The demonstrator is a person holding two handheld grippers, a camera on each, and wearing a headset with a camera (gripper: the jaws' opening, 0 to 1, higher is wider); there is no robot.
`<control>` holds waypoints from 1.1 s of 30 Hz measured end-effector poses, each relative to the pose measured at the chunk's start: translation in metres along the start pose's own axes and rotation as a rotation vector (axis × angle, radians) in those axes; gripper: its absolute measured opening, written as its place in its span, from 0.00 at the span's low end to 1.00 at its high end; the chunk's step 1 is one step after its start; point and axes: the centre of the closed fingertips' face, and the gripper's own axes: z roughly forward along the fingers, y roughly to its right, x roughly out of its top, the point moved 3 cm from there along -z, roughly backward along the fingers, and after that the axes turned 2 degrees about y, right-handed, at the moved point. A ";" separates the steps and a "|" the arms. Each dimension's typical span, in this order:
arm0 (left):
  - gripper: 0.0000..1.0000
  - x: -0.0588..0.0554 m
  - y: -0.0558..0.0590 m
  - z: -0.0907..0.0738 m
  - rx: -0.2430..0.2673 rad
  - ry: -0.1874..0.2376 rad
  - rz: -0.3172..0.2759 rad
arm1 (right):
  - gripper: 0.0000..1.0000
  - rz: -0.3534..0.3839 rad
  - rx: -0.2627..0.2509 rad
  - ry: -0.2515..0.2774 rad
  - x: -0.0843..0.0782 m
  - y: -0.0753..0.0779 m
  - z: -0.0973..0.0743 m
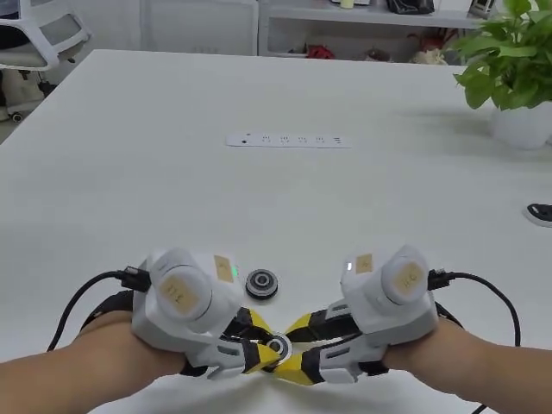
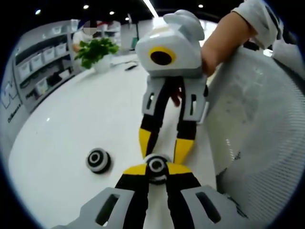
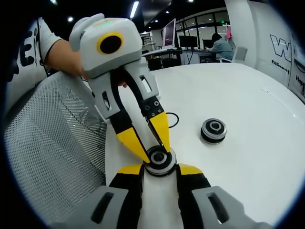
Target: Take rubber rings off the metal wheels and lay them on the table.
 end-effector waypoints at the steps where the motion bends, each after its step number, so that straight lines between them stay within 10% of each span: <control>1: 0.14 0.000 0.000 0.000 0.000 0.000 0.002 | 0.24 0.000 0.001 0.000 0.000 0.000 0.000; 33: 0.14 -0.002 -0.001 -0.002 0.021 0.003 -0.003 | 0.02 -0.037 -0.012 -0.029 -0.005 0.004 -0.009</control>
